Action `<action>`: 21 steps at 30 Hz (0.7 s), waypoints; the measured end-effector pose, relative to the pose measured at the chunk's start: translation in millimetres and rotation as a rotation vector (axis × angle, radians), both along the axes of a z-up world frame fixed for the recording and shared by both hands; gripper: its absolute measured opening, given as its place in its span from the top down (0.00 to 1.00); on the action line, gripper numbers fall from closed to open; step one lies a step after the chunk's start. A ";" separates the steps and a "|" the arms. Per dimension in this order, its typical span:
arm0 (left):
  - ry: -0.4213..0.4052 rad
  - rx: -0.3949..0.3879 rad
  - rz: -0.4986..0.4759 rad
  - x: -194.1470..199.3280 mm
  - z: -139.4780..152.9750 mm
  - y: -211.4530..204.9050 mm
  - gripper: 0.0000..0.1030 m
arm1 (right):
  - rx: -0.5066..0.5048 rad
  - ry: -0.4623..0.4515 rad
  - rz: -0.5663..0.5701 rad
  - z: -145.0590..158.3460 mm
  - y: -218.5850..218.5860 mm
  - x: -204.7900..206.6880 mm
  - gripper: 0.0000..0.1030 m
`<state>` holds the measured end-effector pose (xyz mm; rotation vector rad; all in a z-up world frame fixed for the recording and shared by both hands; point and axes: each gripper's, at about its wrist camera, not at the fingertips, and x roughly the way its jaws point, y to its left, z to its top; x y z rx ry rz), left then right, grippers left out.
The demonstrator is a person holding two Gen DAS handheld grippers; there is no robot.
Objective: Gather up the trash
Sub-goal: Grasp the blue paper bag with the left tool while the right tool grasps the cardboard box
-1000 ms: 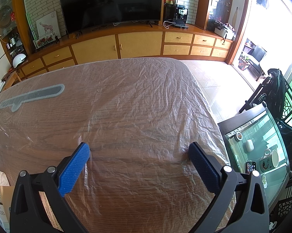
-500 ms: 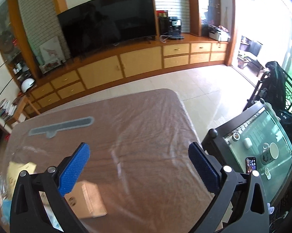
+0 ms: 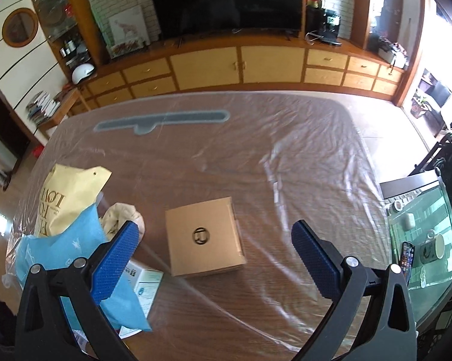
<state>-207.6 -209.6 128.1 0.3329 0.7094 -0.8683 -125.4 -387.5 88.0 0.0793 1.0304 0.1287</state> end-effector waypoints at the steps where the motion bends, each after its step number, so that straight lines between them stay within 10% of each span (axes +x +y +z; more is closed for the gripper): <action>1: 0.005 0.023 -0.014 0.5 -4.6 -3.1 0.01 | -0.007 0.011 0.003 -3.2 1.6 2.0 0.04; 21: 0.145 0.177 -0.069 30.8 -53.8 -33.8 0.01 | 0.087 0.133 0.015 -33.2 -5.6 12.6 0.04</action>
